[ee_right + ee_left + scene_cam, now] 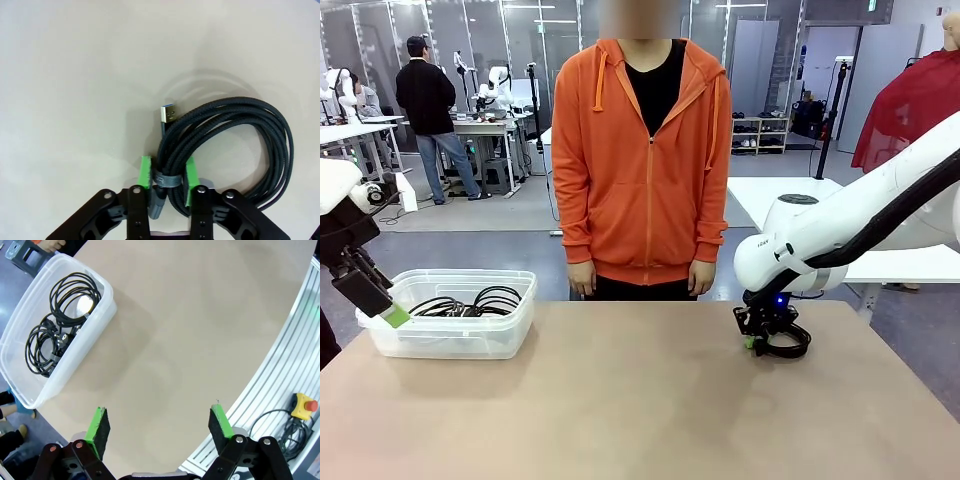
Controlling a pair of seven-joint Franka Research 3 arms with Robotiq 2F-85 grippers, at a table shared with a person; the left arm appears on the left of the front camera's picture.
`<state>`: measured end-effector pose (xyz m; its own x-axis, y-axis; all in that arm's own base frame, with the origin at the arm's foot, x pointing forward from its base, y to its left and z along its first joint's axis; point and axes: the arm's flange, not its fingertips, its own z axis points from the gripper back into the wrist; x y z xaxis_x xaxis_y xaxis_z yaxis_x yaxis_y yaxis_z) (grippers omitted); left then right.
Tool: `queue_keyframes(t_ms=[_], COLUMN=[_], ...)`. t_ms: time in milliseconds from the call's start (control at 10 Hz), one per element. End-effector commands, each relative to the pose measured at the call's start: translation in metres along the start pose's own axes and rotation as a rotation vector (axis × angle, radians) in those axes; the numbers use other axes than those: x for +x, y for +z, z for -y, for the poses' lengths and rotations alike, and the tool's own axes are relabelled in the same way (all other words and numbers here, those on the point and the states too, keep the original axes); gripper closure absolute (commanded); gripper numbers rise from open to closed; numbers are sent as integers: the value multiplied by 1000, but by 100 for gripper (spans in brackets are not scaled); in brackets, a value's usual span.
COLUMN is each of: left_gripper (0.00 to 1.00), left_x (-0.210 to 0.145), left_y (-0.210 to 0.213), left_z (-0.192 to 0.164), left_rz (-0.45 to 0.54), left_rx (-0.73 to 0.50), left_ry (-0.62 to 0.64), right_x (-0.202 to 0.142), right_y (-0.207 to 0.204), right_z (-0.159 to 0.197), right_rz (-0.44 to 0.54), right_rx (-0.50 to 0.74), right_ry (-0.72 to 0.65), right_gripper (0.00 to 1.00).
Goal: Organize and store the cables.
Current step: Place the USB Extension Cable into the Organizing box.
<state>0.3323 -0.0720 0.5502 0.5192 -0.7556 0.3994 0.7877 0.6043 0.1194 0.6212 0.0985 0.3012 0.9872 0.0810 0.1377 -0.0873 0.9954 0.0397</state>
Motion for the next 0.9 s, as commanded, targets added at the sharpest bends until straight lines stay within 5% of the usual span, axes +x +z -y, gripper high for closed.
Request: queue_keyframes(t_ms=[0, 400, 800], left_gripper=[0, 0, 0], left_x=[3, 3, 3], left_y=[2, 2, 2], left_z=[-1, -1, -1], left_rz=[-17, -17, -17], left_rx=[9, 9, 9], left_ry=[16, 16, 16], right_x=[2, 2, 1], right_y=[1, 36, 102], right_z=[-3, -4, -45], right_rz=[-16, -57, -50], right_rx=[-32, -50, -76], right_ry=[-26, 22, 165], right_gripper=[100, 100, 100])
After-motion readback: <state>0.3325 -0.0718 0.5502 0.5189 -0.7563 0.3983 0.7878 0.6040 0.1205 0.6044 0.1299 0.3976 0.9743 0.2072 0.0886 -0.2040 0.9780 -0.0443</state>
